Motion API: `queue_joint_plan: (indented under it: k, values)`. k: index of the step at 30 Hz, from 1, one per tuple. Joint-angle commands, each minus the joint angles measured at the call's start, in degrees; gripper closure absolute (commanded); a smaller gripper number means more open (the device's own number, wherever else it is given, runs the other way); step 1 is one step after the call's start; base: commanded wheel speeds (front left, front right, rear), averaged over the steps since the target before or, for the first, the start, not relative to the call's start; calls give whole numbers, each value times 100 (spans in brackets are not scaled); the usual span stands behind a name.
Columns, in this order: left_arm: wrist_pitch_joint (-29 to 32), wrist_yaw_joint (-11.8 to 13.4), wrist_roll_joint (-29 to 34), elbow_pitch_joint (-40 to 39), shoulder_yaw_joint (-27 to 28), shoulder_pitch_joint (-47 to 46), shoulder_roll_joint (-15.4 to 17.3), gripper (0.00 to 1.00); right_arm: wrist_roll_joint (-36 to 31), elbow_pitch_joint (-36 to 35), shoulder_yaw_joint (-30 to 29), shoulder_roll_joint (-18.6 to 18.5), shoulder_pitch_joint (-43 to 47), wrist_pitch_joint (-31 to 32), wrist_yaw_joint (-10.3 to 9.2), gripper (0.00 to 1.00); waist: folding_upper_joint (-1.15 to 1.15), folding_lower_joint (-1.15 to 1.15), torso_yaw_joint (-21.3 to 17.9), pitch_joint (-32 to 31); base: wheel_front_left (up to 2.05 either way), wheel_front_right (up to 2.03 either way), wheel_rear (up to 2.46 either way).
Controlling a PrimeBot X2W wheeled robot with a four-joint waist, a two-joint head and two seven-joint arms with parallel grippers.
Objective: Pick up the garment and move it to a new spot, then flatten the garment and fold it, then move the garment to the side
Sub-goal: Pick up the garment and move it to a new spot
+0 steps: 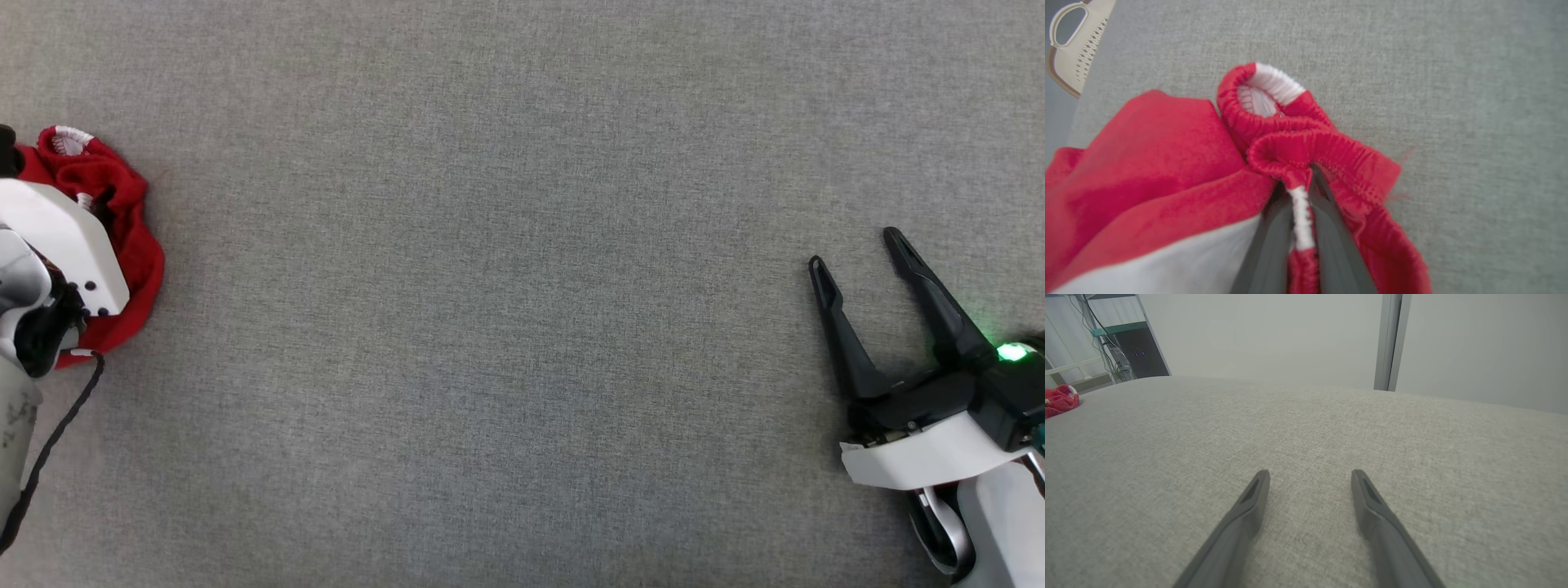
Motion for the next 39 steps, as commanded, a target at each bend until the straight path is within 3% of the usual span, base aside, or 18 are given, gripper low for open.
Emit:
queue_joint_plan:
  k: [1, 8, 14, 24, 31, 39]
  values:
    - [48, -8, 34, 99, -189, 307, -259, 100, -19, 515, -81, -95, 30, 105, -49, 0, -1, 0, -9, -23, 0, 0, 0]
    - [-1870, -4, -43, -554, -505, 138, 138, 100, 69, 488, 9, 153, 9, 88, -47, 0, -1, 0, -170, -429, 0, 0, 0]
    - [-2516, -4, -405, -1099, -778, 354, 184, 100, 136, 506, 146, 536, -10, 62, -33, 0, -1, 0, -525, -965, 0, 0, 0]
    - [-2706, -5, -746, -2423, -1081, 264, 442, 100, 263, 591, 186, 978, 76, 58, -33, 0, -1, 0, -1627, -1679, 0, 0, 0]
    - [-2436, -5, -1459, -3448, -968, 40, 403, 100, 370, 508, 3, 1213, 108, 58, -33, 0, -1, 0, -2461, -1930, 0, 0, 0]
    - [-2407, -5, -1705, -4130, -1157, 105, 124, 100, 407, 436, -122, 1341, 233, 58, -33, 0, -1, 0, -2833, -1961, 0, 0, 0]
